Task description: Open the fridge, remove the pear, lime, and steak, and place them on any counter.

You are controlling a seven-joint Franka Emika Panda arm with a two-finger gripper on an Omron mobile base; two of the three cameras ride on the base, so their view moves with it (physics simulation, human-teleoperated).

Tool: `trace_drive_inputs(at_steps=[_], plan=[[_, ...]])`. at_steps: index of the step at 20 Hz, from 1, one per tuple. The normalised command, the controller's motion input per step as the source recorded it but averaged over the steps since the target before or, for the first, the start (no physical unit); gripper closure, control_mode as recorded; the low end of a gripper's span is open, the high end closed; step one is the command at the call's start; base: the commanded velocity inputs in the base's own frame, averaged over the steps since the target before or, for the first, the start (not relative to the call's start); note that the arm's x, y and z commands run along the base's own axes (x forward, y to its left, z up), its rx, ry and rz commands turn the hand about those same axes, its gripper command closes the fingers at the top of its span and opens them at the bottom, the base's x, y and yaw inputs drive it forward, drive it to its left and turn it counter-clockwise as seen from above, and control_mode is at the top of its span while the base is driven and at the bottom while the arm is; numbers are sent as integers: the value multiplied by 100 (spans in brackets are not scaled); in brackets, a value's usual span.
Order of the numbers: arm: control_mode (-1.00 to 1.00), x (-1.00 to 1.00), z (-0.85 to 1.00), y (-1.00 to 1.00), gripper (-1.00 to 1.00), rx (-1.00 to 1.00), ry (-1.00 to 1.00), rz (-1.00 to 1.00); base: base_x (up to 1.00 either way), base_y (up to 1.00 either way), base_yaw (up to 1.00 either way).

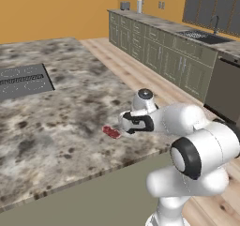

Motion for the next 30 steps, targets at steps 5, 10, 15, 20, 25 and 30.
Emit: trace_drive_inputs(at_steps=[5, 10, 15, 20, 25, 30], plan=[[-100, -100, 100, 0, -100, 0, -7, 5, 0, 0, 0], [-100, -99, 100, 0, -100, 0, -2, 3, 0, 0, 0], [-100, -98, 100, -6, -100, 0, 0, 0, 0, 0, 0], [100, -67, 63, -10, -100, 0, 0, 0, -17, 0, 0], [100, 0, 0, 0, -100, 0, 0, 0, -100, -25, -18], [100, 0, 0, 0, -100, 0, 0, 0, -55, -18, -74]])
